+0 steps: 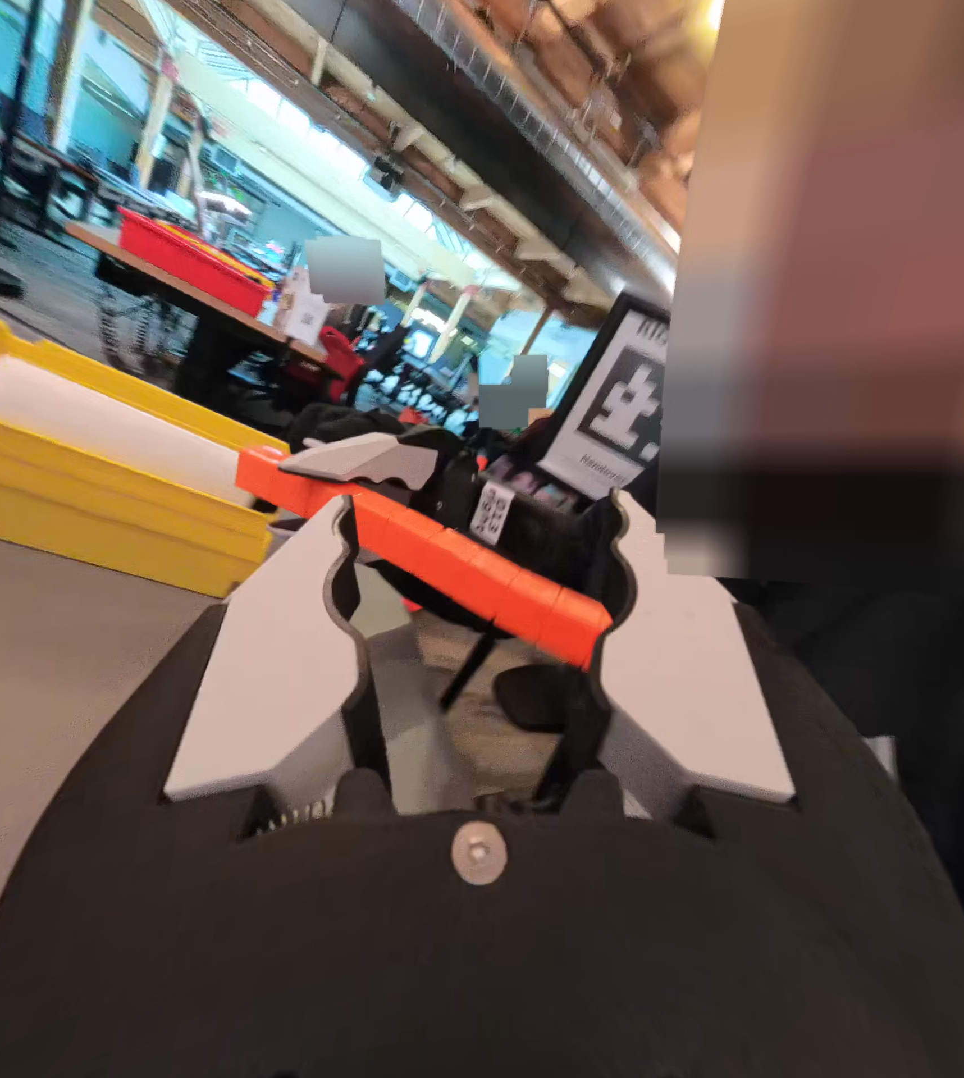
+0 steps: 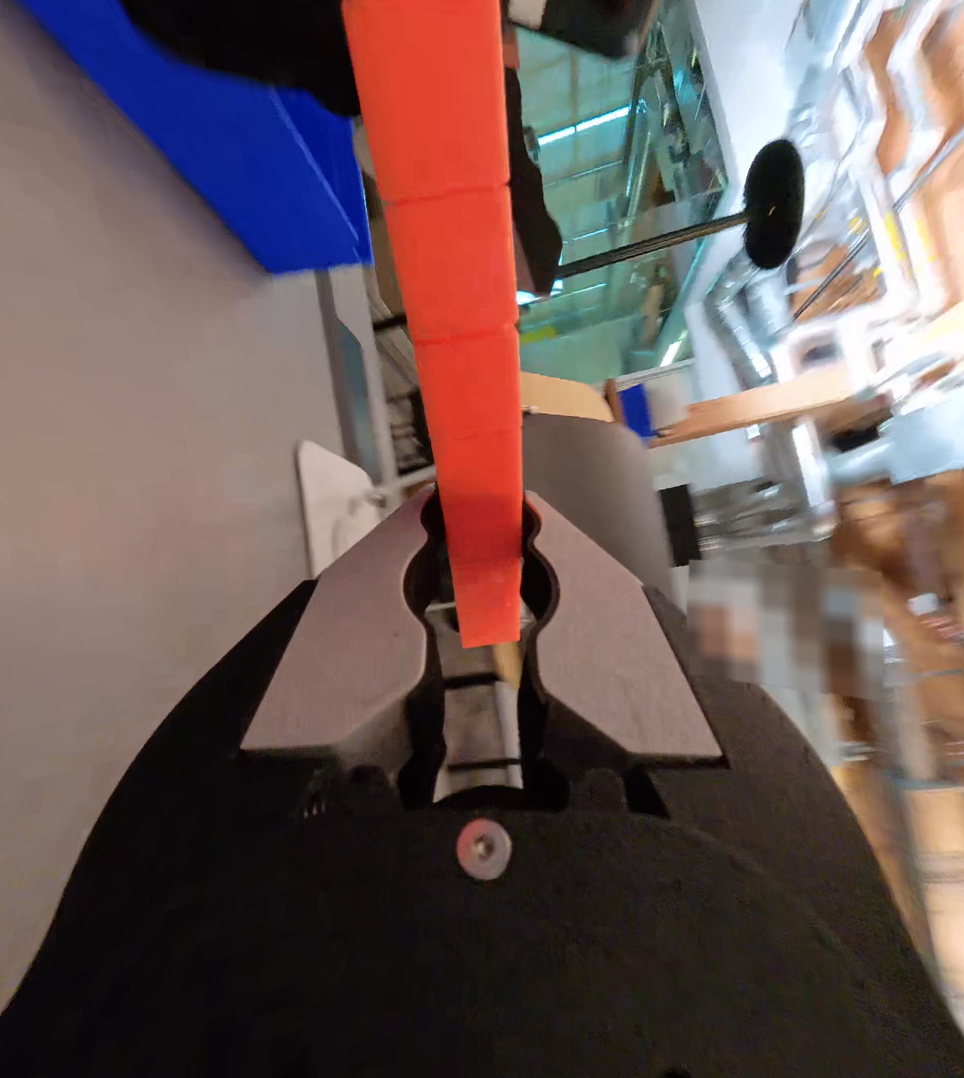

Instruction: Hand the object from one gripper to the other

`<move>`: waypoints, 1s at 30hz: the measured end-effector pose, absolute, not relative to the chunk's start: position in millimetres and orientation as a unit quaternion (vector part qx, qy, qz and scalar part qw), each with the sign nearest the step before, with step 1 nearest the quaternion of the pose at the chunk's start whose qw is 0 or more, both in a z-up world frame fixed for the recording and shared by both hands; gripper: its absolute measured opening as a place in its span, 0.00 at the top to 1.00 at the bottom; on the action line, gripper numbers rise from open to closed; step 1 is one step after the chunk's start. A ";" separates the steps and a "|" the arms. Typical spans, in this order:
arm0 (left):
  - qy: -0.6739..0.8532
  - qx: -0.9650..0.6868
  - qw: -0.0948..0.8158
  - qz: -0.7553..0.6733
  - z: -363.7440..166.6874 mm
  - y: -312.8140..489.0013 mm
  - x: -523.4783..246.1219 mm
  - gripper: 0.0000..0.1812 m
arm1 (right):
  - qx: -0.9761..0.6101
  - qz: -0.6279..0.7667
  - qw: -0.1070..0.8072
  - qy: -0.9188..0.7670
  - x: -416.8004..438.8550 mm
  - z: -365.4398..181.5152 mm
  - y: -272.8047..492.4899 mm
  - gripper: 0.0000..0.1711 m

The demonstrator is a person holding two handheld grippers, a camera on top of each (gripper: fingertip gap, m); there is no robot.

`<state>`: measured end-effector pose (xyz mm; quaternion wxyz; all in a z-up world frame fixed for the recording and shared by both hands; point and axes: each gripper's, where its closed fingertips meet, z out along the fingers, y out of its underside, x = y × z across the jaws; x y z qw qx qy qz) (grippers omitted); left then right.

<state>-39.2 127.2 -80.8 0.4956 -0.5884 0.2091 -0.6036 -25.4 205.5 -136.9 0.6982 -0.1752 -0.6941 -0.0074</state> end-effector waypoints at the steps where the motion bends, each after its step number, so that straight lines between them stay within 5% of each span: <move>1: 0.184 -0.588 0.477 -0.627 -84.5 131.2 -40.8 0.55 | -0.152 -0.043 0.699 -0.698 -27.2 -137.0 205.5 0.88; 7: 0.195 -0.668 0.334 -0.636 -140.4 130.5 4.3 0.55 | -0.070 -0.126 0.703 -0.696 -40.6 -132.8 198.4 0.88; 10: 0.225 -0.694 0.294 -0.617 -161.3 122.0 21.4 0.67 | -0.048 -0.139 0.708 -0.691 -43.1 -127.6 196.2 0.88; 12: 0.235 -0.673 0.300 -0.634 -154.7 117.7 25.7 0.85 | -0.042 -0.153 0.705 -0.691 -44.6 -127.8 198.9 0.88; 16: 0.225 -0.692 0.330 -0.601 -162.6 130.2 25.3 0.86 | -0.058 -0.155 0.696 -0.698 -47.6 -131.1 207.1 0.88; 20: 0.206 -0.700 0.389 -0.562 -162.5 147.5 10.5 0.88 | -0.094 -0.143 0.687 -0.706 -45.0 -129.6 216.3 0.64; 24: 0.207 -0.688 0.487 -0.496 -143.3 163.1 -10.7 0.89 | -0.249 0.017 0.669 -0.700 -34.1 -126.9 222.5 0.46; 30: 0.245 -0.657 0.575 -0.421 -112.0 168.5 -18.4 0.89 | -0.429 0.399 0.448 -0.676 -32.7 -167.6 175.1 0.59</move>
